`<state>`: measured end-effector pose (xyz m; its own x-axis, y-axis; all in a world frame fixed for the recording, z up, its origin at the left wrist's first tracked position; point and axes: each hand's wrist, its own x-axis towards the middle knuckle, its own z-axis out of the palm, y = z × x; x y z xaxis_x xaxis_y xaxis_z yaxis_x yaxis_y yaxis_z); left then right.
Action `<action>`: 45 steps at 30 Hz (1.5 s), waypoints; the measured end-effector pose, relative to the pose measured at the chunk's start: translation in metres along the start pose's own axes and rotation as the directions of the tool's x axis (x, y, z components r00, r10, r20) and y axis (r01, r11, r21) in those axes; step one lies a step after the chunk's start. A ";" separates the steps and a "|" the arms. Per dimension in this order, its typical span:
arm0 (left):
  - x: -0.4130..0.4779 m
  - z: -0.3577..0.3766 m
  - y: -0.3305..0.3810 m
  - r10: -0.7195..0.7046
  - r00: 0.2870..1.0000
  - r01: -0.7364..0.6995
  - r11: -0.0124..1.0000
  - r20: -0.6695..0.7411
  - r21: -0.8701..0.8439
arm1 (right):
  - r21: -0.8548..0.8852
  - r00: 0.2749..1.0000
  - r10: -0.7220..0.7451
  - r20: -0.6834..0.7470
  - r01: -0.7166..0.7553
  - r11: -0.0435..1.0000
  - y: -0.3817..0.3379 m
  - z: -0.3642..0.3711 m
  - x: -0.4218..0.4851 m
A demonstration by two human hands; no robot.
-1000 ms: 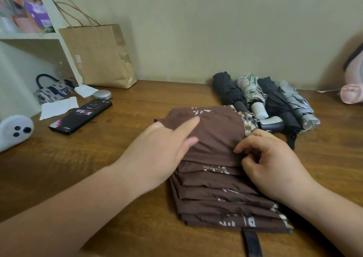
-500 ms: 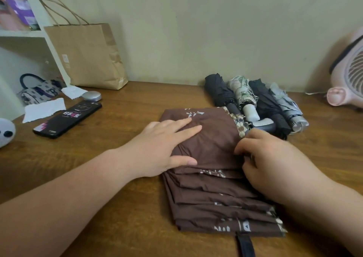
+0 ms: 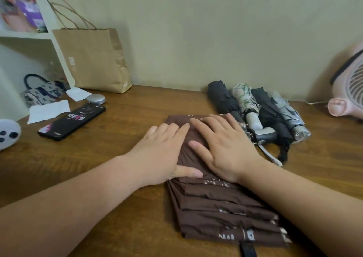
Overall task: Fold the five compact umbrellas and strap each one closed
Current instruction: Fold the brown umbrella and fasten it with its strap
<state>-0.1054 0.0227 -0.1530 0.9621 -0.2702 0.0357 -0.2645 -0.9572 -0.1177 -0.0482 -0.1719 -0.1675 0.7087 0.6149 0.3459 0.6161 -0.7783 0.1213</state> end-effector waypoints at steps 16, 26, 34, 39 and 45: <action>0.004 -0.001 0.020 -0.037 0.989 0.032 0.999 -0.145 -0.035 | -0.126 0.991 0.053 -0.125 -0.069 0.990 0.012 -0.006 -0.025; 0.004 0.005 0.016 -0.047 0.993 0.035 0.993 -0.111 -0.115 | 0.439 0.822 0.516 0.242 -0.567 0.697 0.049 -0.061 0.076; 0.005 0.007 0.014 -0.038 0.993 0.021 0.988 -0.110 -0.154 | 0.351 0.565 0.462 0.684 -0.809 0.471 0.057 -0.032 0.128; 0.005 0.009 0.013 -0.021 0.993 0.004 0.989 -0.118 -0.150 | 0.675 0.652 0.394 0.648 -0.731 0.100 0.059 -0.033 0.134; 0.005 0.023 0.013 -0.056 0.958 0.037 0.997 -0.282 -0.073 | 0.795 0.760 0.236 0.606 -0.570 -0.206 0.056 -0.057 0.115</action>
<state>-0.1023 0.0114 -0.1768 0.9178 -0.2342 0.3205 -0.2326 -0.9716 -0.0437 0.0485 -0.1519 -0.0675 0.8922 0.3605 -0.2721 -0.2576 -0.0887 -0.9622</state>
